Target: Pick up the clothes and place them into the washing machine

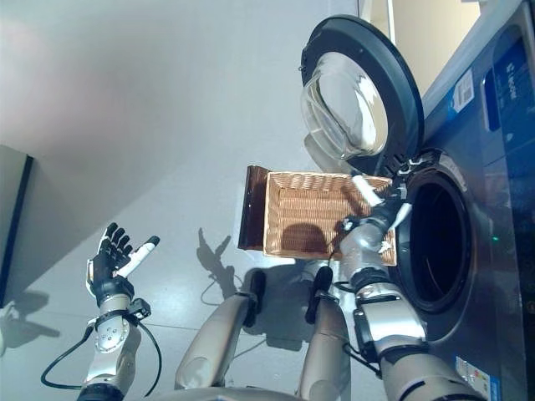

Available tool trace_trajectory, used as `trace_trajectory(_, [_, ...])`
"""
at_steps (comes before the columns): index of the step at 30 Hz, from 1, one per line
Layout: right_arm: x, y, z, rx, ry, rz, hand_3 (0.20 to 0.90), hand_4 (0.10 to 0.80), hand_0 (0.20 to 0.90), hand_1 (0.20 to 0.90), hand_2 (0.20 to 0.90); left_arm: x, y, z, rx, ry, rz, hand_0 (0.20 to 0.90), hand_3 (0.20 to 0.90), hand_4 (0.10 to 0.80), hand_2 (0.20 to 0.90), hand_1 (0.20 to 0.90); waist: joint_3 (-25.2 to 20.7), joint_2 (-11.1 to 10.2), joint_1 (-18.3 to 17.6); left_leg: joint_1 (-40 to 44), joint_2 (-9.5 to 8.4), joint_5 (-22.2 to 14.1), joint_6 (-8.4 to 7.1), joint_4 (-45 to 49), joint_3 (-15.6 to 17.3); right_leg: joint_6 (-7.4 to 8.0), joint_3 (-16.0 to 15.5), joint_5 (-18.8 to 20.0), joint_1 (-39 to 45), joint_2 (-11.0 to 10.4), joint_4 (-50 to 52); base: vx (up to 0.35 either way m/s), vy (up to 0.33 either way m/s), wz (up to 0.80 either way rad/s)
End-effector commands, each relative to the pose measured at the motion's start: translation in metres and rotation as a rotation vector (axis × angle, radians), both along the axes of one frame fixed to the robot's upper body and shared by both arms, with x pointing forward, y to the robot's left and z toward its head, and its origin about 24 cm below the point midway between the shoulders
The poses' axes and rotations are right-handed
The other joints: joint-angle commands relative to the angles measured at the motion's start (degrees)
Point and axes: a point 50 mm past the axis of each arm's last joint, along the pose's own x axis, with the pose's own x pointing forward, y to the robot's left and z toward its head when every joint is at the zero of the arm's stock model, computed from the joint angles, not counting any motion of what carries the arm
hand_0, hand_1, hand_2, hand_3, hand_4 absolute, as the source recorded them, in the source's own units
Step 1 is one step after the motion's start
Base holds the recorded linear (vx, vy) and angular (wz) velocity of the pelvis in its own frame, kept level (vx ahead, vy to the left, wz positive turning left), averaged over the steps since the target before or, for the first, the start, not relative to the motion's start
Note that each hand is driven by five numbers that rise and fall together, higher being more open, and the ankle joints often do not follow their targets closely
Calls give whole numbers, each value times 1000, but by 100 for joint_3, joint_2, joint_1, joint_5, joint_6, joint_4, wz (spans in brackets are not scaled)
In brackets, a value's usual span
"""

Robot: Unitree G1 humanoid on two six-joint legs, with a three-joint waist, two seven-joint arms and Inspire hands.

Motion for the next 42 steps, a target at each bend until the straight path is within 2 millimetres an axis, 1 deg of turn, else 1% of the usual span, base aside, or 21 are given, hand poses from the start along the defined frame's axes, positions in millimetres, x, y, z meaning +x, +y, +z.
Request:
trace_trajectory(1, [-8,16,1,8,-115,76,900,800,900,900,900,-4,29,18,126,-58,59,900,900,800,900,900,-412,-217,199,-56,-84,517,-61,-782,207,21,-99,-560,780,-43,-192,28,-1,5])
trace_trajectory(3, [-23,15,-19,14,-51,90,900,800,900,900,900,-7,26,4,120,21,39,900,900,800,900,900,-529,-312,152,264,-73,542,-68,-960,180,58,-138,-519,1130,-25,-415,73,-9,1])
trace_trajectory(4, [-23,15,-20,14,-50,90,900,800,900,900,900,-7,26,4,120,22,39,900,900,800,900,900,-513,-306,151,297,-73,548,-69,-979,176,58,-145,-512,1166,-23,-436,158,-32,-6])
trace_trajectory(5, [-42,10,-41,17,18,105,900,800,900,900,900,-15,23,-15,87,113,18,900,900,800,900,900,-678,-391,75,617,-51,581,-94,-1182,178,112,-187,-475,1526,-4,-718,155,-24,-5])
trace_trajectory(8, [-70,-3,-69,-16,136,108,900,800,900,900,900,-30,15,-43,34,252,-39,900,900,800,900,900,-930,-447,-69,1067,-48,611,-112,-1478,214,192,-226,-387,1981,38,-1108,145,-19,4])
trace_trajectory(10, [-78,-8,-75,-53,173,126,900,800,900,900,900,-35,14,-49,52,301,-68,900,900,800,900,900,-1026,-443,-118,1211,-43,647,-109,-1591,211,215,-227,-325,2109,60,-1250,93,-2,-13])
trace_trajectory(11, [-96,-14,-87,-100,237,151,900,800,900,900,900,-53,11,-70,-2,412,-65,900,900,800,900,900,-1170,-465,-224,1487,-39,608,-112,-1701,293,255,-220,-304,2351,80,-1396,94,1,-11])
trace_trajectory(15, [-135,-23,-112,-247,417,265,900,800,900,900,900,-87,2,-100,-62,616,-102,900,900,800,900,900,-1528,-483,-388,1938,-32,619,-105,-1989,407,349,-147,-168,2737,135,-1768,70,-14,-16])
trace_trajectory(19, [-186,-31,-141,-278,612,321,900,800,900,900,900,-117,-6,-119,-67,804,-155,900,900,800,900,900,-1817,-493,-560,2318,-31,633,-128,-2231,532,416,-62,-48,3039,156,-2017,28,-27,-13])
trace_trajectory(20, [-186,-31,-141,-279,613,321,900,800,900,900,900,-117,-6,-119,-67,805,-155,900,900,800,900,900,-1815,-493,-557,2328,-30,635,-128,-2239,534,416,-60,-45,3046,157,-2023,-19,-22,-18])
trace_trajectory(21, [-211,-31,-153,-273,708,352,900,800,900,900,900,-130,-7,-124,-66,876,-169,900,900,800,900,900,-1946,-495,-633,2446,-29,671,-154,-2385,608,440,-6,35,3132,158,-2181,-4,-23,-20])
trace_trajectory(22, [-224,-30,-159,-297,765,383,900,800,900,900,900,-134,-8,-126,-64,901,-184,900,900,800,900,900,-2012,-490,-659,2509,-32,701,-169,-2460,626,458,2,86,3175,161,-2259,-3,-23,-21])
trace_trajectory(23, [-224,-30,-159,-297,765,383,900,800,900,900,900,-134,-8,-126,-64,901,-184,900,900,800,900,900,-2013,-490,-659,2516,-32,705,-169,-2468,626,458,1,90,3181,162,-2266,-1,-17,-18])
trace_trajectory(24, [-247,-28,-168,-335,865,449,900,800,900,900,900,-145,-12,-130,-65,954,-208,900,900,800,900,900,-2100,-456,-717,2657,-47,751,-181,-2625,650,477,35,77,3274,162,-2324,-3,-7,-16])
trace_trajectory(25, [-248,-27,-168,-335,865,449,900,800,900,900,900,-145,-12,-130,-65,955,-208,900,900,800,900,900,-2097,-456,-717,2668,-48,755,-182,-2633,650,477,35,76,3281,162,-2326,-33,-36,-17])
trace_trajectory(27, [-286,-26,-180,-394,1044,542,900,800,900,900,900,-155,-17,-133,-48,1011,-259,900,900,800,900,900,-2090,-444,-785,2830,-21,770,-175,-2650,692,446,68,7,3387,184,-2177,-31,-40,-7])
trace_trajectory(28, [-286,-26,-180,-395,1044,542,900,800,900,900,900,-155,-17,-133,-48,1011,-259,900,900,800,900,900,-2086,-444,-786,2835,-21,768,-175,-2649,691,446,68,6,3392,184,-2177,-6,-29,-10])
trace_trajectory(30, [-320,-33,-185,-363,1193,517,900,800,900,900,900,-161,-20,-136,-42,1059,-298,900,900,800,900,900,-2154,-430,-876,2939,7,712,-158,-2582,698,426,88,-44,3494,212,-2111,11,-36,-18])
trace_trajectory(32, [-338,-36,-186,-311,1266,482,900,800,900,900,900,-161,-23,-137,-42,1077,-324,900,900,800,900,900,-2198,-416,-911,3039,12,662,-140,-2558,719,419,107,-74,3563,208,-2096,20,-33,0])
trace_trajectory(36, [-348,-36,-187,-258,1313,480,900,800,900,900,900,-163,-30,-140,-66,1105,-373,900,900,800,900,900,-2317,-408,-950,3145,34,604,-139,-2545,750,424,144,-102,3651,205,-2100,12,-14,1])
trace_trajectory(42, [-334,-41,-187,-289,1298,488,900,800,900,900,900,-155,-37,-140,-63,1098,-432,900,900,800,900,900,-2392,-375,-977,3240,53,573,-132,-2577,755,415,188,-127,3713,225,-2115,9,-14,2])
